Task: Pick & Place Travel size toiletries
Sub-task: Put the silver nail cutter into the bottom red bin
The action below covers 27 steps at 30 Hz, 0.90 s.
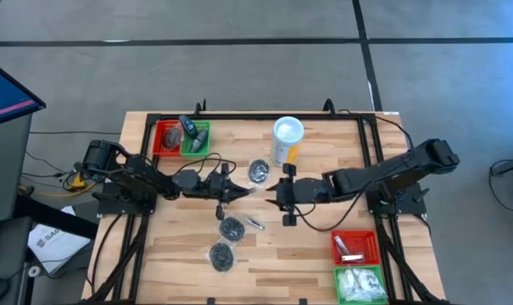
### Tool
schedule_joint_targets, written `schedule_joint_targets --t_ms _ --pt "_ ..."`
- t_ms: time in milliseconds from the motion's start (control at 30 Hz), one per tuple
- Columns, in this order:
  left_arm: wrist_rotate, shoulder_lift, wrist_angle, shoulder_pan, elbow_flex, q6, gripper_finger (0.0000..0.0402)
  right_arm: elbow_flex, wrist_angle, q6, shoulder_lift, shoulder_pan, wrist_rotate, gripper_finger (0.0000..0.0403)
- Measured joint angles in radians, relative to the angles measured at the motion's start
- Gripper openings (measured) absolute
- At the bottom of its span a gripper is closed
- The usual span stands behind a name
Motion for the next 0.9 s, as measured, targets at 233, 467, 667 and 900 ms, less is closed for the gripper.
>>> schedule_joint_targets --t_ms 233,467,667,900 --pt "0.011 0.0 0.002 0.0 0.037 0.027 0.0011 0.001 0.127 -0.059 0.0 -0.037 -0.014 0.0128" --pt "0.018 0.0 0.002 0.0 0.077 0.08 0.0011 0.001 0.167 -0.08 0.0 -0.057 -0.108 0.0128" --pt "0.038 0.0 0.002 0.0 0.082 0.08 0.001 0.001 0.177 -0.097 0.0 -0.057 -0.108 0.0128" --pt "0.039 0.0 0.003 0.0 0.083 0.08 0.001 0.001 0.202 -0.107 0.0 -0.057 -0.109 0.0128"
